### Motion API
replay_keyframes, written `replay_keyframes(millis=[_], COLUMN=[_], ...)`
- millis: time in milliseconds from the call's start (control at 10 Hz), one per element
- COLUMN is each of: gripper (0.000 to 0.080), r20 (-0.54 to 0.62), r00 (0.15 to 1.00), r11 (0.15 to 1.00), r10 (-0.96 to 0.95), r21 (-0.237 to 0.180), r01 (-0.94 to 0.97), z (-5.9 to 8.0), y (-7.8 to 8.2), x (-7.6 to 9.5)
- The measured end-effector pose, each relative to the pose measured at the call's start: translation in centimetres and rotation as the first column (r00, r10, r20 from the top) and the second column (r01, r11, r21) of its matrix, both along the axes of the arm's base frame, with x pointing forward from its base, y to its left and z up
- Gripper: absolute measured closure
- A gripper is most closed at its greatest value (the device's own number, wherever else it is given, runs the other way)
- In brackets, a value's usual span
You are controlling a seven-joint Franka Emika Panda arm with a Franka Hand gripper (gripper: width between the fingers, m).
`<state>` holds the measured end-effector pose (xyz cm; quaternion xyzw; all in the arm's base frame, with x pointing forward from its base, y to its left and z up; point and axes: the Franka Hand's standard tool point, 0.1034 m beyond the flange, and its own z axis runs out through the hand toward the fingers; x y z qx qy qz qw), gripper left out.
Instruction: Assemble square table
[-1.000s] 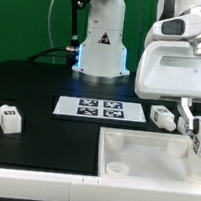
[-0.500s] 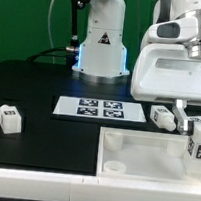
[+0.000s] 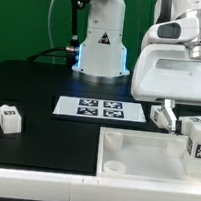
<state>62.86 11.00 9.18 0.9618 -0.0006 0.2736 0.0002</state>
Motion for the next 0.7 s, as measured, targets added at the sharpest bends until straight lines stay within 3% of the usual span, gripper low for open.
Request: replay_keyframes(millis=[300, 400, 700], gripper=[0.0151, 0.0150, 0.0150], r20=[-0.206, -0.277, -0.467], r00=[0.979, 0.961, 0.884], r11=[0.999, 0.998, 0.996], r10=[0.001, -0.005, -0.018], r21=[0.046, 0.052, 0.066], r01=[0.008, 0.020, 0.055], z=[0.9, 0.7, -0.3], y=[0.8, 0.2, 0.6], x=[1.0, 1.3, 0.9])
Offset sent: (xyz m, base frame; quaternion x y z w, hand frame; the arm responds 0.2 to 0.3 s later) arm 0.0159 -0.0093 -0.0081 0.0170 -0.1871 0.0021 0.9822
